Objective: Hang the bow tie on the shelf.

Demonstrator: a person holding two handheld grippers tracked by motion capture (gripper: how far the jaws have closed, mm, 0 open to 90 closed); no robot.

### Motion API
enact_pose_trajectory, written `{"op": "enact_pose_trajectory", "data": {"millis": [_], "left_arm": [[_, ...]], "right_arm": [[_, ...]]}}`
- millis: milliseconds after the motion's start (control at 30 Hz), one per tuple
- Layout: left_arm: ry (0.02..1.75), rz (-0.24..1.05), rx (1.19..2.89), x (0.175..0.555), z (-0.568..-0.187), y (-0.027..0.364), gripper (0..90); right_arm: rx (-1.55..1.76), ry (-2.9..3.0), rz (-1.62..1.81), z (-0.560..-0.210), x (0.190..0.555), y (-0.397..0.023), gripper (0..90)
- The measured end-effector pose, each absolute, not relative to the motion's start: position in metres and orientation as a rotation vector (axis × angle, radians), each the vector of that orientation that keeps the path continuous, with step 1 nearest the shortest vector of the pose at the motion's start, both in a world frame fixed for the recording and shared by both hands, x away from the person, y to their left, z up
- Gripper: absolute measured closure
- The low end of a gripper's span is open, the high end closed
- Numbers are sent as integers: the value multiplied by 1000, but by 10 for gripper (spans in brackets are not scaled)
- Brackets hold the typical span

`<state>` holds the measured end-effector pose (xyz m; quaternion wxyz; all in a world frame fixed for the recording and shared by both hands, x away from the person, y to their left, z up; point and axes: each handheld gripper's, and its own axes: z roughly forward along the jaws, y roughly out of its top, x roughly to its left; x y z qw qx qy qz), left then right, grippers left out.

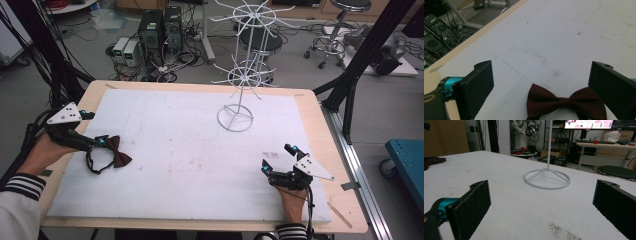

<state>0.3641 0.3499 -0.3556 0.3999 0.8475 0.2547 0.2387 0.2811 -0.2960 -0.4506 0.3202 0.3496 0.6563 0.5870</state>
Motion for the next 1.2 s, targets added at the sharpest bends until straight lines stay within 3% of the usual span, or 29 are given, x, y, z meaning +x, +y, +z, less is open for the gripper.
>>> {"op": "enact_pose_trajectory", "data": {"millis": [1200], "left_arm": [[576,529,2614,398,-402,337,137]], "right_arm": [[920,1721,1548,-451,281,-297,8]]}}
